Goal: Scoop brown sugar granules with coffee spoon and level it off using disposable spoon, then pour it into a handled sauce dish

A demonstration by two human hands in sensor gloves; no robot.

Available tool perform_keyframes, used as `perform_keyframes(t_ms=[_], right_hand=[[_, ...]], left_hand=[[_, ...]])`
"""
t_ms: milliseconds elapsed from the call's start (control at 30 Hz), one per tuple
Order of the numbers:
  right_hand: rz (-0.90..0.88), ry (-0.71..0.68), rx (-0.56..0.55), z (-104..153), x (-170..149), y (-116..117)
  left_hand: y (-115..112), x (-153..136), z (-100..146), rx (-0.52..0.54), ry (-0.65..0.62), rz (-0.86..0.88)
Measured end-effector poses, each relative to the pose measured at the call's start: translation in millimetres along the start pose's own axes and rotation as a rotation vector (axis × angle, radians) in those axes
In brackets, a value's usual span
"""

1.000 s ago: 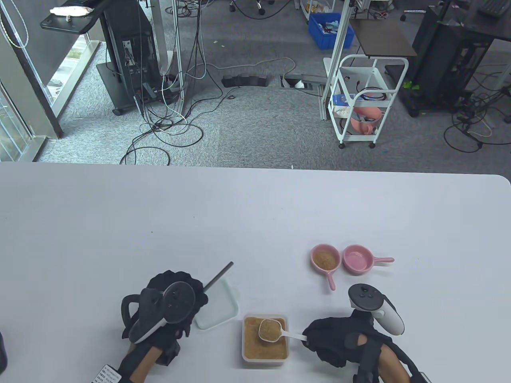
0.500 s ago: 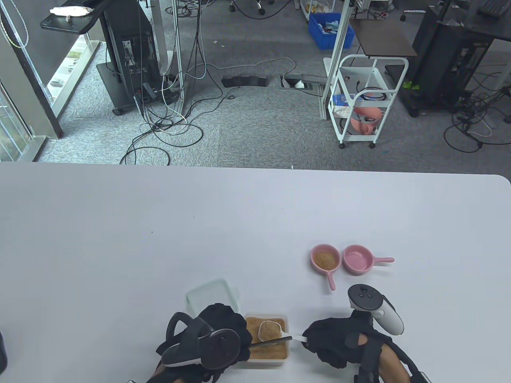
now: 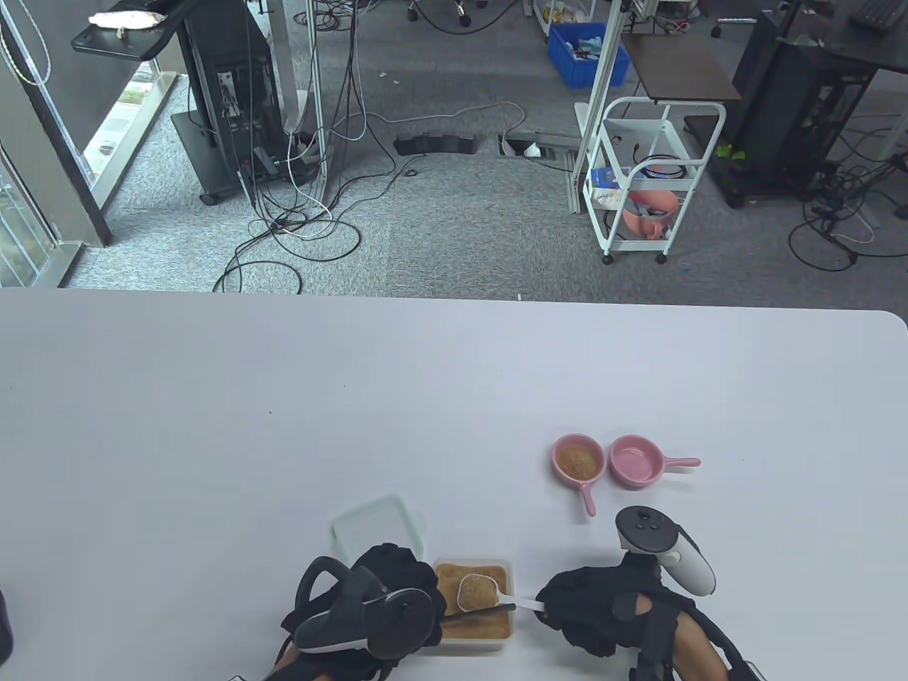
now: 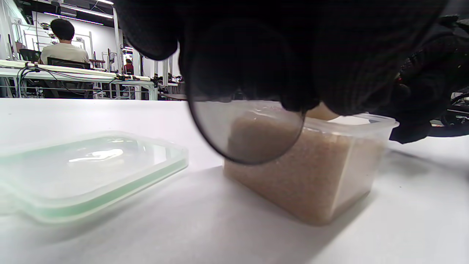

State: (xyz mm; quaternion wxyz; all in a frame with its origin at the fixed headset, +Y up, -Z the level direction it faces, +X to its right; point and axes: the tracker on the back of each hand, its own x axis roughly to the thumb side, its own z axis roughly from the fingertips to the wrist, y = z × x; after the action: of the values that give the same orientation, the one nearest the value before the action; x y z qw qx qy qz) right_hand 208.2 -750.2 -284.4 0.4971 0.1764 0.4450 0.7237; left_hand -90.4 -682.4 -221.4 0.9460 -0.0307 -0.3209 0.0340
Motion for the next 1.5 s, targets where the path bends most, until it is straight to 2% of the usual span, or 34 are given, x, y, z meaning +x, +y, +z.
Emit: perform_keyframes(t_ms=[1500], right_hand=[[0.009, -0.003, 0.028, -2.7, -0.3, 3.3]], left_hand=[[-0.1, -7.0, -1.2, -0.018, 0.047, -0.004]])
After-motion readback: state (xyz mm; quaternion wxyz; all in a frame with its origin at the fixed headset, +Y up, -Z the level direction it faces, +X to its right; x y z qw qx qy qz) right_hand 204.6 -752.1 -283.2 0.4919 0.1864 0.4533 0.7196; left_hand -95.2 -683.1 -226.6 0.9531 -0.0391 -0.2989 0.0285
